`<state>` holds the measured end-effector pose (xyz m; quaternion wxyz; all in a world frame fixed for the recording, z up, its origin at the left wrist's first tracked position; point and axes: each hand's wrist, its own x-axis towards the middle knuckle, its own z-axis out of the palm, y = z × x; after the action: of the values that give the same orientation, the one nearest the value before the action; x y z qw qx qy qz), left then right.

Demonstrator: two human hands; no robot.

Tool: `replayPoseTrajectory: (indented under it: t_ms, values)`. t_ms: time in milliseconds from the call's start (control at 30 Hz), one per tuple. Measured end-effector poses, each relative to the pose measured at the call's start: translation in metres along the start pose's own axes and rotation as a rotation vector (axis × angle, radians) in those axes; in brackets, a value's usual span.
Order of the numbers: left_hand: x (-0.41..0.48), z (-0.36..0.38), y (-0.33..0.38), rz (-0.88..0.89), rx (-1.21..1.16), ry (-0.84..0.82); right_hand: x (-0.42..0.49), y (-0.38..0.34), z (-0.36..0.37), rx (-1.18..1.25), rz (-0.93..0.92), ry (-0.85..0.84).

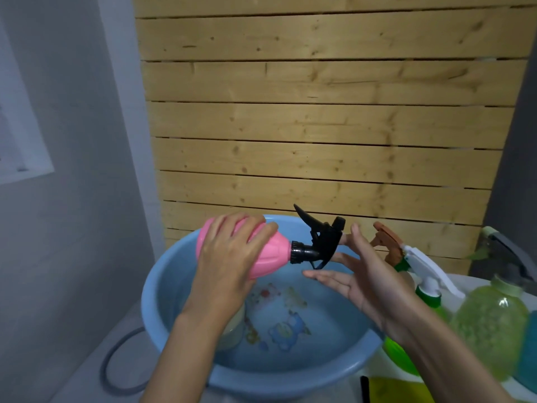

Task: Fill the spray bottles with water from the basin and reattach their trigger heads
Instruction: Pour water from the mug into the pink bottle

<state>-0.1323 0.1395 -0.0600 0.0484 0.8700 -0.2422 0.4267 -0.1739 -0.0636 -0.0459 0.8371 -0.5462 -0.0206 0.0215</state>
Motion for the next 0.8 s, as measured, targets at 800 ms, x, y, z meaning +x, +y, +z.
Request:
replayPoseTrajectory:
  t_ms: [800]
  values:
    - [0.001, -0.003, -0.002, -0.046, -0.168, -0.089, 0.004, 0.008, -0.014, -0.760, -0.653, -0.025]
